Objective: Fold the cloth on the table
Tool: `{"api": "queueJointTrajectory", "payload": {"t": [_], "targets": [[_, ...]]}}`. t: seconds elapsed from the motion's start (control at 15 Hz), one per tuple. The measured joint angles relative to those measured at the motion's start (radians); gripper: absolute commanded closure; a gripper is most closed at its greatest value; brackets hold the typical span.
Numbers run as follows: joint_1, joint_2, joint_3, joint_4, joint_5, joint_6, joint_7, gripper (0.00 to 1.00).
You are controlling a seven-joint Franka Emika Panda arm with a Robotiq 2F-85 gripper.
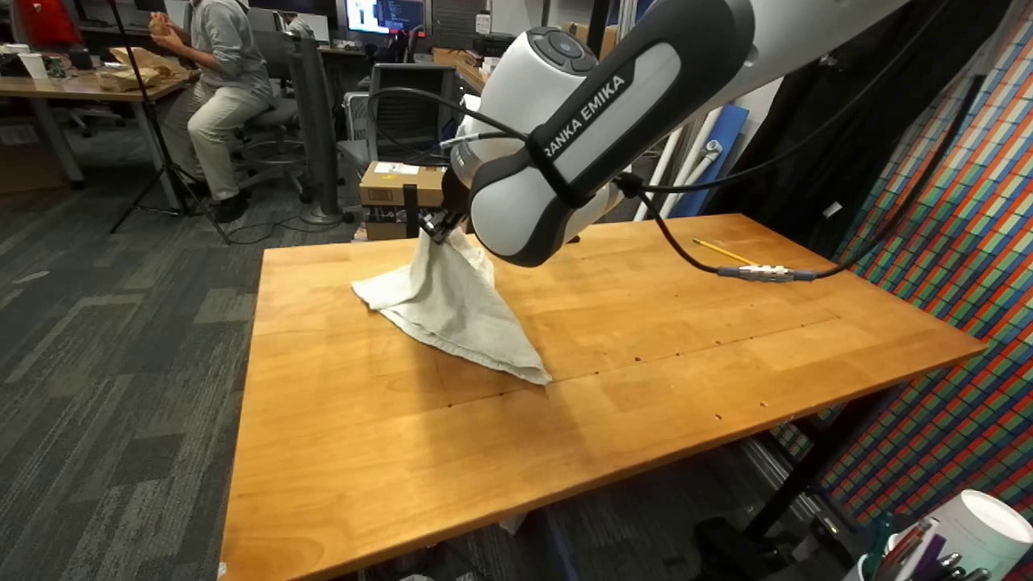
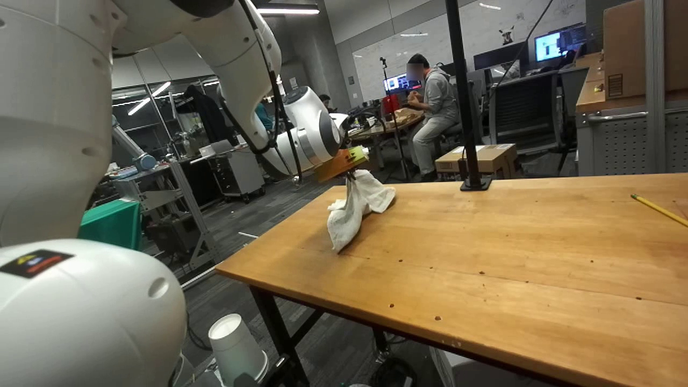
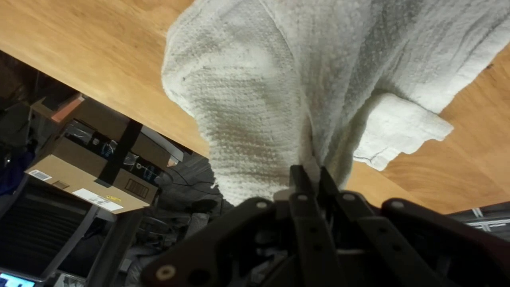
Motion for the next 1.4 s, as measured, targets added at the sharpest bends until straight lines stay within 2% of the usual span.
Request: {"api": "queueJointTrajectory", "payload": {"t": [0.4,0.8,1.4], "targets": [[0.032,0.0,0.032,0.006,0.0,0.014,0.0,0.92],[0.072,0.0,0.034,-0.008,0.0,0.014,0.001,0.92],[0.182,0.005,-0.027,-0.08,0.0,0.014,0.03,0.9]]}}
